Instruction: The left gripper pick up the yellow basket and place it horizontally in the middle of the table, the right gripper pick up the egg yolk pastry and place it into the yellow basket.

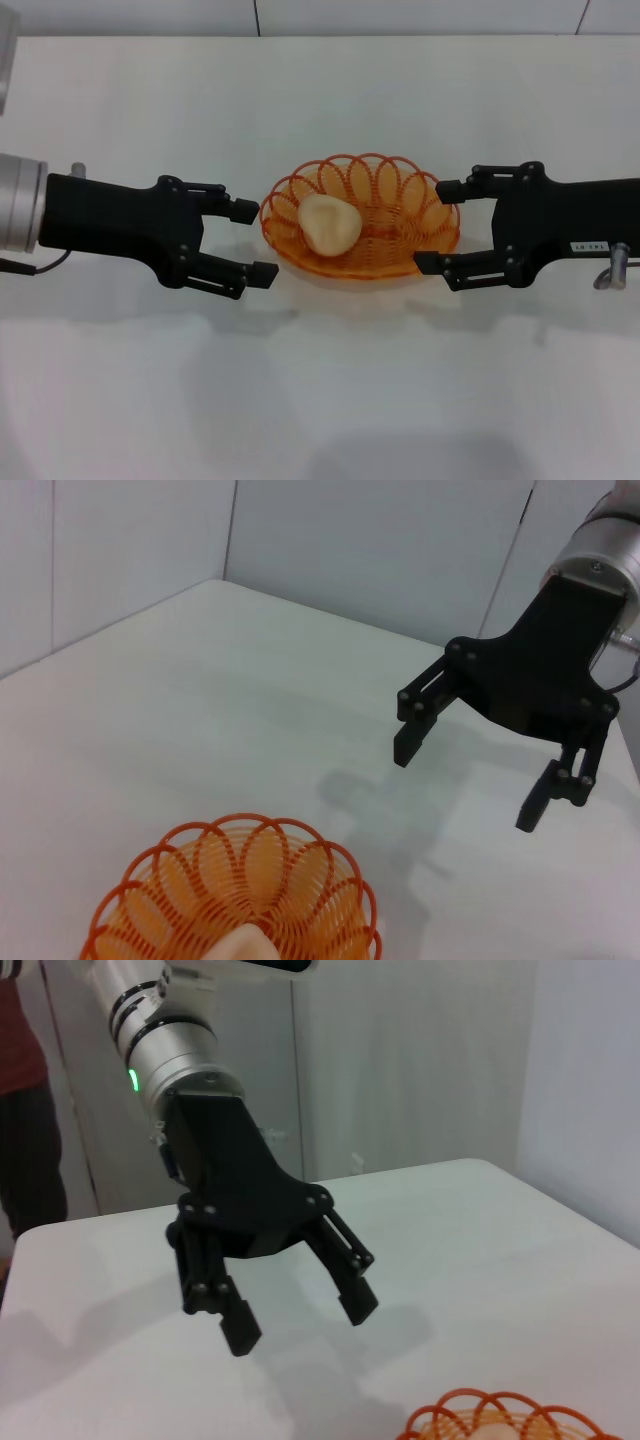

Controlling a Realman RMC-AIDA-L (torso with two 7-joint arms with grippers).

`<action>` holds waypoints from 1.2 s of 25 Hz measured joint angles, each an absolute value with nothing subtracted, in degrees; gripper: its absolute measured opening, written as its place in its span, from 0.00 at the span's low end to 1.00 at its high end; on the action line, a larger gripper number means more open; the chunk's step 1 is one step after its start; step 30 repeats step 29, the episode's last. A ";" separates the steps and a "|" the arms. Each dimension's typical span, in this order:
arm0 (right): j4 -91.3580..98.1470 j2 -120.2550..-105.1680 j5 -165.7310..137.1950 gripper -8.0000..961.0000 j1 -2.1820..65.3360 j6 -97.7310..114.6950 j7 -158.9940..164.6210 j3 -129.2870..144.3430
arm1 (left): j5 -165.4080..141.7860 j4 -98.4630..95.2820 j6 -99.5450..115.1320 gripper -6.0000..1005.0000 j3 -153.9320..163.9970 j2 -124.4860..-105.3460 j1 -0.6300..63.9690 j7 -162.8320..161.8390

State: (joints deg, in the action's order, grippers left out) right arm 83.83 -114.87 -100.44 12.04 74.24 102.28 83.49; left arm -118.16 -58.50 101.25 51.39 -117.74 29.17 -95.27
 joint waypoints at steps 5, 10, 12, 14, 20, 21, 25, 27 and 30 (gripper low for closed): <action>84.07 -114.87 -101.03 0.84 12.15 74.61 102.44 83.49 | -118.06 -58.48 101.25 0.86 51.39 -117.71 29.18 -95.27; 84.09 -114.87 -101.04 0.84 12.15 74.62 102.46 83.49 | -118.03 -58.49 101.25 0.86 51.41 -117.68 29.18 -95.32; 83.98 -114.87 -101.04 0.84 12.15 74.62 102.47 83.49 | -117.99 -58.47 101.25 0.86 51.41 -117.70 29.18 -95.33; 83.90 -114.87 -101.04 0.84 12.22 74.62 102.48 83.49 | -117.96 -58.47 101.26 0.86 51.42 -117.77 29.18 -95.34; 83.63 -114.87 -101.10 0.84 12.53 74.71 102.57 83.49 | -117.94 -58.52 101.90 0.86 51.42 -117.80 29.23 -95.34; 83.61 -114.87 -101.10 0.84 12.53 74.71 102.57 83.49 | -117.94 -58.55 101.91 0.86 51.41 -117.80 29.25 -95.34; 83.58 -114.87 -101.10 0.84 12.55 74.78 102.57 83.49 | -117.94 -58.61 101.95 0.86 51.41 -117.73 29.27 -95.36; 83.60 -114.87 -101.13 0.84 12.56 74.79 102.58 83.49 | -117.94 -58.62 101.95 0.86 51.42 -117.74 29.26 -95.36; 83.64 -114.87 -101.17 0.83 12.56 74.80 102.58 83.49 | -117.94 -58.62 101.95 0.86 51.42 -117.75 29.27 -95.37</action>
